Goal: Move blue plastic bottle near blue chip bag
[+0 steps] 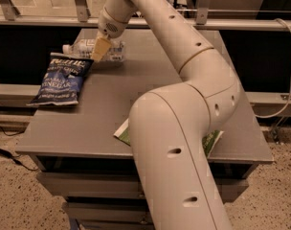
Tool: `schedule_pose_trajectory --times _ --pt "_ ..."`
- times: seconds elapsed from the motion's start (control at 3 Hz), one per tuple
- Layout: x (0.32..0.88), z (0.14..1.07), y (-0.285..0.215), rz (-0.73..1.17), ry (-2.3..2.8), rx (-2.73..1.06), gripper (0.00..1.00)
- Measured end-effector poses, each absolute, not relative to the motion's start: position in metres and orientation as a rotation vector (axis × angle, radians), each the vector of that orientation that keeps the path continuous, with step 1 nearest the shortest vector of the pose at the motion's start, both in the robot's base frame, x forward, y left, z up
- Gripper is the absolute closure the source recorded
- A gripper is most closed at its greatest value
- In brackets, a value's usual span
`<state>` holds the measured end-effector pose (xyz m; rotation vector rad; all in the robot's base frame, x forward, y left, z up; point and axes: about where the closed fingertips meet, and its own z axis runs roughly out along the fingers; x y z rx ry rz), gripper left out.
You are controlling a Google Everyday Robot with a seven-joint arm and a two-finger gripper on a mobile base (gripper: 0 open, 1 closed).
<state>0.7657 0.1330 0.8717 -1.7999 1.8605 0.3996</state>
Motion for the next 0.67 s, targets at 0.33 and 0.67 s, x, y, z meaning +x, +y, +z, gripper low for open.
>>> schedule_pose_trajectory --times 0.33,0.67 --pt "0.7716 0.8523 0.1350 0.392 1.926 -1.789 0.80" --pt "0.7742 0.8464 0.1312 0.388 1.958 -1.777 0.58"
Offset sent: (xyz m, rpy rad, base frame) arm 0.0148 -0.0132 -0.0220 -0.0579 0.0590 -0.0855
